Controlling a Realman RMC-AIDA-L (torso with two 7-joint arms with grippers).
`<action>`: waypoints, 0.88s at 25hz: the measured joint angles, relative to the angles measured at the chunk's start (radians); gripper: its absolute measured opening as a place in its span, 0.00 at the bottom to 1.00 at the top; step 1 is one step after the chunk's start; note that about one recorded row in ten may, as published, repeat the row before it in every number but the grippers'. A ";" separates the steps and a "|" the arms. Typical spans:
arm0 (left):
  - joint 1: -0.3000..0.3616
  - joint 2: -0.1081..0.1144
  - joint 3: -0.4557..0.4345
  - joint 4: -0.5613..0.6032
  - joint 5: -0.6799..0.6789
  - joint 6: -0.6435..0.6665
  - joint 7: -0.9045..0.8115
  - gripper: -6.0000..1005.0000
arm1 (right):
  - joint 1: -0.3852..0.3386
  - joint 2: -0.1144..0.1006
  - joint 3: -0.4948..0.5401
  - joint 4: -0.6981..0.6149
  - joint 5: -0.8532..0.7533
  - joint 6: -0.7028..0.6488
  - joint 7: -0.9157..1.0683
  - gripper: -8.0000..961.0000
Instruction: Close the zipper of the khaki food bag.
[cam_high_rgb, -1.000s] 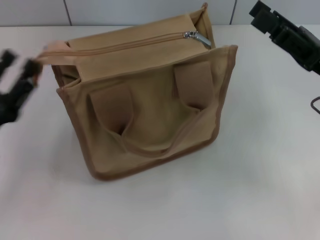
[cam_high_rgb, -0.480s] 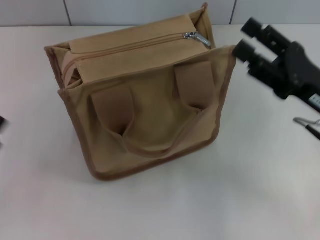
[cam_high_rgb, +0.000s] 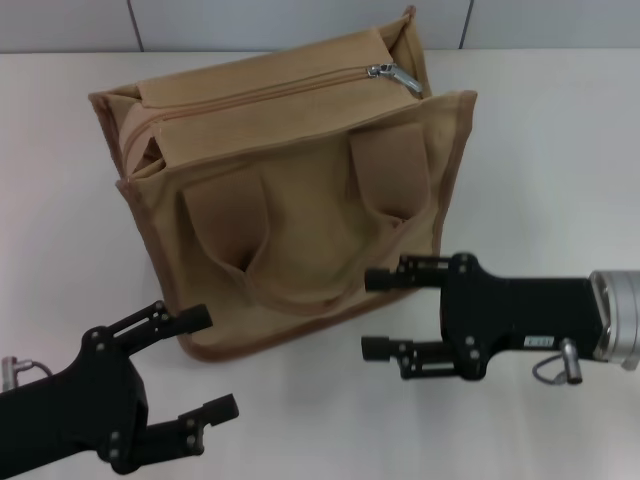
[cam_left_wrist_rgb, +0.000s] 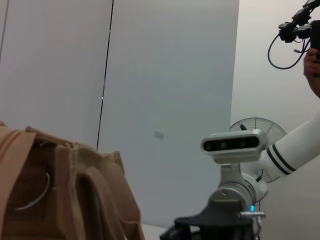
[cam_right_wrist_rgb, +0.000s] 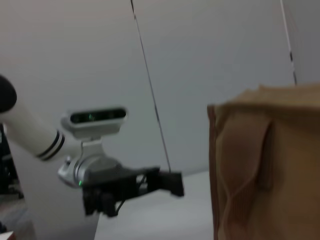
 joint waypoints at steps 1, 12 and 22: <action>-0.010 0.000 0.002 -0.003 0.000 -0.012 -0.002 0.84 | -0.008 0.001 -0.011 0.007 -0.011 0.015 -0.024 0.75; -0.021 0.000 -0.003 -0.005 0.039 -0.071 -0.035 0.84 | -0.061 0.001 -0.011 0.010 -0.011 0.004 -0.053 0.75; -0.041 -0.001 -0.004 -0.038 0.039 -0.105 -0.033 0.84 | -0.062 0.004 -0.015 0.040 -0.005 0.001 -0.064 0.75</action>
